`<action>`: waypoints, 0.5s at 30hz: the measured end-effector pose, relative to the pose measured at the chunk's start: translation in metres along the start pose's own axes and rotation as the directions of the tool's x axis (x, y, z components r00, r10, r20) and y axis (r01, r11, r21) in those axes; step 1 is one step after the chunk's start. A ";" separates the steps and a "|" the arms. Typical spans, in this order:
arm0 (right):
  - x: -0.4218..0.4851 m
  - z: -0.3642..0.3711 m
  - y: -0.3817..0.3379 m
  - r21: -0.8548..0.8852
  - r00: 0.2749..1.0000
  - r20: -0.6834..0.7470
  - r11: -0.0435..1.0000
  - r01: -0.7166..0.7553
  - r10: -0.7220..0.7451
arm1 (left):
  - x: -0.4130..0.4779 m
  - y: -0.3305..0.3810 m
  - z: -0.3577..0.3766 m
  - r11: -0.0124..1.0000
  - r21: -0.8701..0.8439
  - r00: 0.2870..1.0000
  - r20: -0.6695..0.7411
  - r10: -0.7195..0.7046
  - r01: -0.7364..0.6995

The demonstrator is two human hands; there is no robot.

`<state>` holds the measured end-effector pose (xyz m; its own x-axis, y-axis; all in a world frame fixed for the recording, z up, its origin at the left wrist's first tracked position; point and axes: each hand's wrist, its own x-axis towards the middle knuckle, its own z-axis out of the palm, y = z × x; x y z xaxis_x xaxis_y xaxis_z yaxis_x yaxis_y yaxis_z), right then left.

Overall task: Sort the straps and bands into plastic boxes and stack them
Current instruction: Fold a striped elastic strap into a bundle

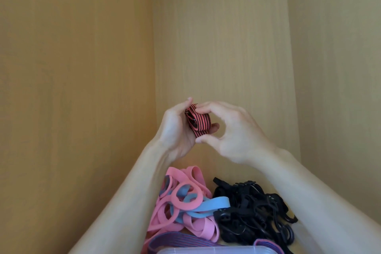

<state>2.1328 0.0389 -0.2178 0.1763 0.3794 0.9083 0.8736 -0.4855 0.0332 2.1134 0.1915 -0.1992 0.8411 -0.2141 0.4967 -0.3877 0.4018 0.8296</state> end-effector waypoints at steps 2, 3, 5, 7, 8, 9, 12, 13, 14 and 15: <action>-0.001 0.003 0.000 -0.057 1.000 0.020 0.998 0.010 -0.009 | 0.001 0.000 0.000 0.999 0.028 1.000 0.013 -0.016 0.015; -0.001 0.003 0.000 -0.078 1.000 0.014 0.997 0.010 -0.009 | 0.000 0.000 0.000 0.999 0.035 0.999 0.033 -0.024 0.023; -0.001 0.003 0.001 -0.092 1.000 -0.008 0.996 0.014 -0.015 | 0.002 -0.001 -0.003 0.998 0.049 0.996 0.073 -0.044 0.041; -0.002 0.004 0.002 -0.087 0.999 -0.025 0.996 0.034 -0.037 | 0.004 -0.001 -0.007 0.996 0.072 0.992 0.112 -0.066 0.058; -0.002 0.004 0.003 -0.091 0.998 -0.035 0.995 0.042 -0.045 | 0.005 -0.002 -0.009 0.993 0.095 0.989 0.126 -0.080 0.068; -0.003 0.004 0.004 -0.096 0.998 -0.040 0.995 0.039 -0.043 | 0.006 -0.002 -0.011 0.990 0.121 0.988 0.127 -0.091 0.076; -0.003 0.001 0.011 -0.096 0.999 -0.044 0.995 -0.016 0.011 | 0.008 -0.005 -0.016 0.981 0.171 0.993 0.067 -0.098 0.086; -0.004 0.000 0.014 -0.091 0.998 -0.057 0.995 -0.040 0.035 | 0.008 -0.006 -0.016 0.979 0.186 0.994 0.055 -0.099 0.087; -0.004 -0.002 0.017 -0.077 0.995 -0.075 0.995 -0.066 0.060 | 0.009 -0.007 -0.017 0.976 0.199 0.993 0.054 -0.102 0.089; -0.005 -0.003 0.019 -0.052 0.991 -0.098 0.994 -0.093 0.088 | 0.009 -0.008 -0.017 0.973 0.217 0.993 0.060 -0.100 0.085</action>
<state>2.1467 0.0257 -0.2203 0.2071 0.2564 0.9441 0.8288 -0.5588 -0.0301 2.1303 0.2015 -0.2059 0.8515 -0.3063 0.4256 -0.3874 0.1796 0.9043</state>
